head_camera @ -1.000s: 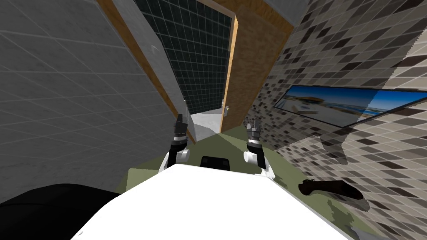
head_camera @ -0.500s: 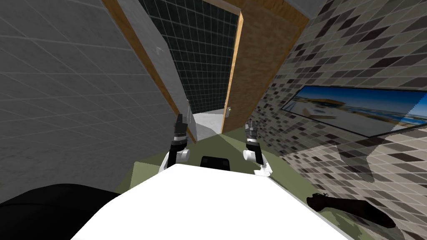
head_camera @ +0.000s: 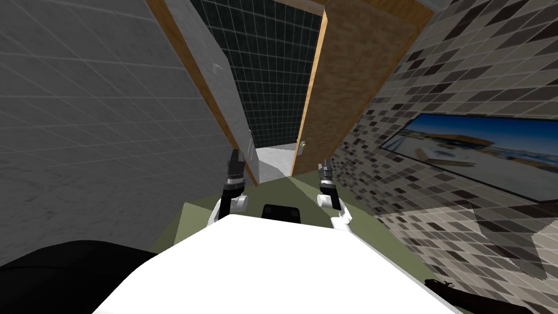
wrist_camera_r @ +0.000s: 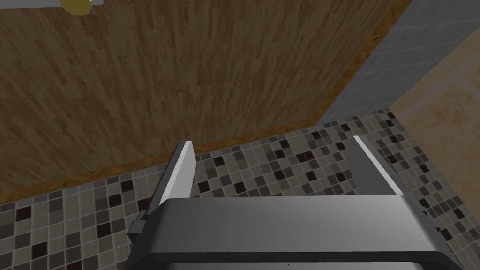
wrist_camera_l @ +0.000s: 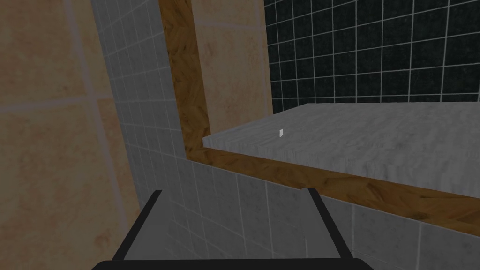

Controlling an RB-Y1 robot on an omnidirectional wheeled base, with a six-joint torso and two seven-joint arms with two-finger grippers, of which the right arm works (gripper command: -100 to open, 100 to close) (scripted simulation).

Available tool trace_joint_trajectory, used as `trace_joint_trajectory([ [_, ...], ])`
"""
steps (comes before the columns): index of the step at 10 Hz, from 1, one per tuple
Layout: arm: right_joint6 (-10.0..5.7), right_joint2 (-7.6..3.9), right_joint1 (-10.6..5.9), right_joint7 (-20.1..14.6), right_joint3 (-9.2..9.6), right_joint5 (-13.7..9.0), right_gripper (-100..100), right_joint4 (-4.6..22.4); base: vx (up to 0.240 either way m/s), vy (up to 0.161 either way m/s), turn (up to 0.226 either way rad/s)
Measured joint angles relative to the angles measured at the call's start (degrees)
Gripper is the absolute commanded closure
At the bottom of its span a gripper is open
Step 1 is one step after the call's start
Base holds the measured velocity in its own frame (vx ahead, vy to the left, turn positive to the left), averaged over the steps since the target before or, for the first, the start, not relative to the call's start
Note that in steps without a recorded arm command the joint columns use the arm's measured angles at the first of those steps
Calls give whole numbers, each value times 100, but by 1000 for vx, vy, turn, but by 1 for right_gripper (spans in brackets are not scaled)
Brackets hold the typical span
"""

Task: Push the door open

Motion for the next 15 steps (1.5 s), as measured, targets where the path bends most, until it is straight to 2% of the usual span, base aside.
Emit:
trace_joint_trajectory([
  [1,21,-70,-109,-45,-12,-26,-100,165,30,-94,77],
  [3,12,-120,-221,-93,-13,-45,-100,439,29,-80,161],
  [4,19,-163,-349,-122,-20,-63,-100,615,27,-77,90],
  [11,61,-398,-759,-308,-63,-153,-100,1398,19,-60,108],
  [13,50,-488,-953,-373,-74,-186,-100,1734,24,-84,139],
  [15,31,-546,-1046,-426,-79,-208,-100,1994,20,-91,186],
])
